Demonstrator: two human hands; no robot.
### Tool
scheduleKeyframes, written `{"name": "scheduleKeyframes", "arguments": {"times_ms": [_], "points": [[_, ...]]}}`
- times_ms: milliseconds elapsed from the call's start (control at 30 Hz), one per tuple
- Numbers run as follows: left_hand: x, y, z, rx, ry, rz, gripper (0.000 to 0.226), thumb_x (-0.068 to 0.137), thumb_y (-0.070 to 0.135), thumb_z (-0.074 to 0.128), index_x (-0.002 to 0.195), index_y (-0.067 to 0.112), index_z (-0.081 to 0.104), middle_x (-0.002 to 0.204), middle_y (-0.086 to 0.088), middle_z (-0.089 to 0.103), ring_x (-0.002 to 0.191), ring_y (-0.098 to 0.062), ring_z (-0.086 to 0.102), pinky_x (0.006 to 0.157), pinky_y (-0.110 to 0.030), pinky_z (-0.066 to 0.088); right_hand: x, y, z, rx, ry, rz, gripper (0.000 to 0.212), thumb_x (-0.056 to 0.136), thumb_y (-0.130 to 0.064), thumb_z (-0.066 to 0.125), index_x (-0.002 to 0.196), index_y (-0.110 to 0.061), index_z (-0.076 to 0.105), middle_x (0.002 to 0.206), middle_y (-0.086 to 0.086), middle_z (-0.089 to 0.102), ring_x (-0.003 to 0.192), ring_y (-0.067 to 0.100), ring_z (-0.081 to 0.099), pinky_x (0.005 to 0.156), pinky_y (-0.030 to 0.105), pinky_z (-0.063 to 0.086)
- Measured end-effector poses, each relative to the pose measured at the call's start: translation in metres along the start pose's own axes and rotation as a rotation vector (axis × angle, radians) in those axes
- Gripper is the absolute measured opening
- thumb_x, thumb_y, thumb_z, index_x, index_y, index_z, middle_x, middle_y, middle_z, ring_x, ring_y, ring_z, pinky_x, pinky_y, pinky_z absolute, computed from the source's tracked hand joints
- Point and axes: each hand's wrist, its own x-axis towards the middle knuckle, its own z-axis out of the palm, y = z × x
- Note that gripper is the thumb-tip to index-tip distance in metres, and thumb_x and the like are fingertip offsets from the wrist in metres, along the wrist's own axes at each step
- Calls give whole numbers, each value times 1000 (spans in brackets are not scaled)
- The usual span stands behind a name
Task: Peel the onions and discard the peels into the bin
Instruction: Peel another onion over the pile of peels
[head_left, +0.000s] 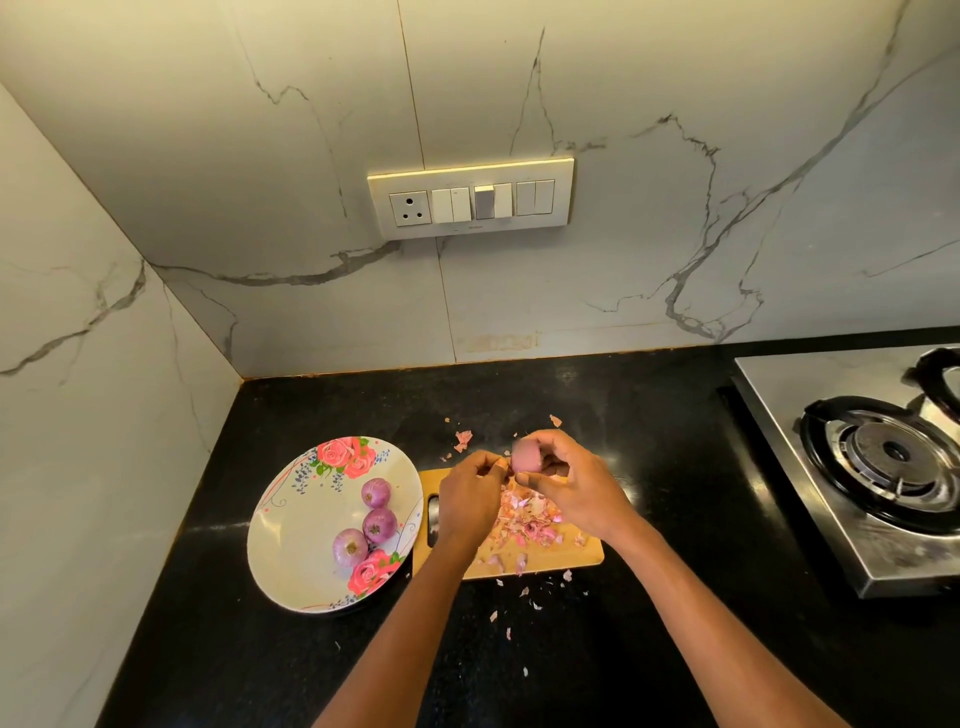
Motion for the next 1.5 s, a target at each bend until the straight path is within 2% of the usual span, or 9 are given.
{"name": "scheduleKeyframes", "arguments": {"times_ms": [133, 233, 367, 500, 667, 800, 1100, 1333, 1500], "points": [[8, 0, -14, 279, -59, 231, 11, 104, 29, 55, 102, 26, 65, 98, 10, 63, 89, -8, 58, 77, -22, 50, 3, 0, -6, -29, -31, 11, 51, 83, -34, 84, 126, -38, 57, 120, -21, 61, 107, -1, 62, 90, 19, 54], [9, -1, -23, 284, -49, 297, 20, 103, 30, 56, 112, 17, 69, 103, 11, 58, 91, -4, 53, 70, -9, 38, 8, -5, -9, -67, -66, 15, 55, 83, -34, 83, 132, -36, 58, 123, -20, 61, 108, -3, 62, 90, 15, 53], [10, -6, -27, 240, -13, 309, 20, 102, 28, 58, 111, 16, 70, 106, 11, 59, 93, -5, 54, 72, -9, 37, 10, -13, -7, -116, -105, -4, 50, 82, -34, 84, 126, -36, 60, 114, -23, 63, 101, -9, 61, 81, 8, 48], [11, -13, -23, 0, 92, 172, 14, 102, 26, 58, 98, 20, 70, 107, 5, 67, 99, -14, 61, 84, -26, 49, 9, -20, 5, -147, -65, -69, 48, 83, -38, 83, 124, -32, 59, 114, -17, 65, 100, -3, 63, 83, 12, 50], [10, -11, -8, -234, 134, -61, 22, 104, 20, 55, 88, 20, 71, 93, -1, 69, 89, -16, 60, 74, -28, 47, 5, -22, 19, -219, -34, -97, 48, 86, -40, 79, 128, -31, 57, 120, -9, 66, 105, 10, 61, 90, 32, 53], [30, -42, -44, -279, 295, -201, 17, 103, 16, 53, 95, 18, 68, 103, 0, 69, 98, -19, 62, 82, -34, 48, -7, -30, 8, -134, -1, -148, 42, 88, -40, 77, 124, -32, 58, 115, -19, 65, 104, 2, 62, 88, 18, 49], [37, -42, -24, 298, -35, 169, 19, 99, 21, 65, 113, 31, 74, 104, 10, 63, 94, -12, 62, 81, -25, 49, -2, -10, -4, -117, 61, -39, 46, 85, -29, 82, 125, -34, 59, 113, -29, 60, 104, -9, 61, 87, 14, 52], [32, -50, -15, 236, -32, 120, 19, 101, 20, 61, 115, 25, 72, 120, 6, 68, 96, -6, 57, 84, -20, 44, -2, 6, 7, -202, 58, -1, 47, 82, -30, 85, 124, -30, 64, 117, -14, 64, 102, 5, 62, 90, 28, 55], [21, -44, -22, -51, -124, 62, 24, 107, 33, 48, 118, 25, 67, 111, 7, 70, 98, -7, 65, 74, -18, 46, 3, 4, 14, -286, 15, -14, 55, 78, -38, 86, 127, -31, 62, 119, -8, 60, 99, 8, 61, 88, 27, 55]]}}
